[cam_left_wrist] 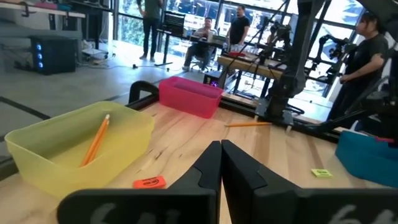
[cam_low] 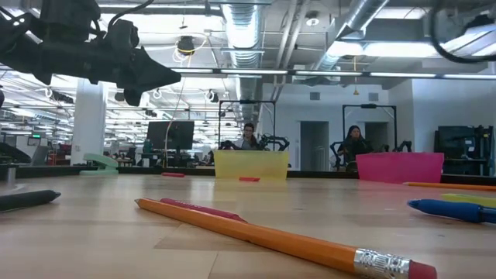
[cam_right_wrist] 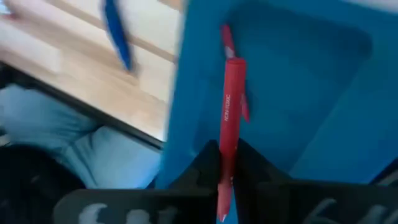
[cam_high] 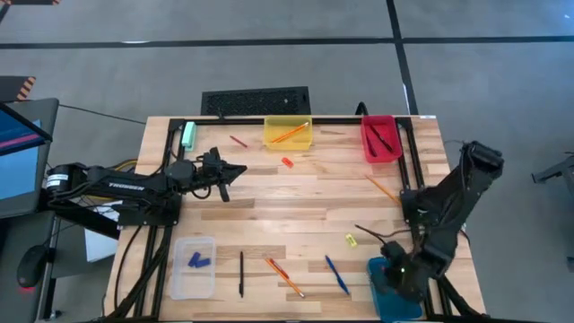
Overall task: Sort crayons/erasers/pens/pencils in bins
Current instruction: Put the red crayon into the blue bin
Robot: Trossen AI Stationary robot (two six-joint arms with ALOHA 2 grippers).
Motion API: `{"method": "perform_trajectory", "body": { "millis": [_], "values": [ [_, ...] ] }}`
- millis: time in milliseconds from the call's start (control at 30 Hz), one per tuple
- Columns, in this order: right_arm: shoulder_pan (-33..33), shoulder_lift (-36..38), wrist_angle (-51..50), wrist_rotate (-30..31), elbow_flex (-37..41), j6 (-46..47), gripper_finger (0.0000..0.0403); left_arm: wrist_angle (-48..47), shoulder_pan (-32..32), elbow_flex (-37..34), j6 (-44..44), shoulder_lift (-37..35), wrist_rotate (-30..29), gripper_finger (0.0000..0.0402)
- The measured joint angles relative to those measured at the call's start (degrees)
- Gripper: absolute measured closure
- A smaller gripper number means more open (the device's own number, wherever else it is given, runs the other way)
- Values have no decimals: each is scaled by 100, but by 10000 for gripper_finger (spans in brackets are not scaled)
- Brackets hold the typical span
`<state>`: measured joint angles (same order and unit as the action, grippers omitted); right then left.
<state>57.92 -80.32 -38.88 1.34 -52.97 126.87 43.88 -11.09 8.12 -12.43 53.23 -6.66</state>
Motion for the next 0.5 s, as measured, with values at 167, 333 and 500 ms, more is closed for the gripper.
{"method": "perform_trajectory", "body": {
  "millis": [167,333,500],
  "values": [
    [294,-475,7,-3,0,426,379,61,0,0,0,0,0,401],
    [164,-768,-228,-13,0,350,374,78,0,51,21,0,0,401],
    [-28,-863,-529,-132,2,403,379,66,0,115,131,0,0,401]
  ]
}}
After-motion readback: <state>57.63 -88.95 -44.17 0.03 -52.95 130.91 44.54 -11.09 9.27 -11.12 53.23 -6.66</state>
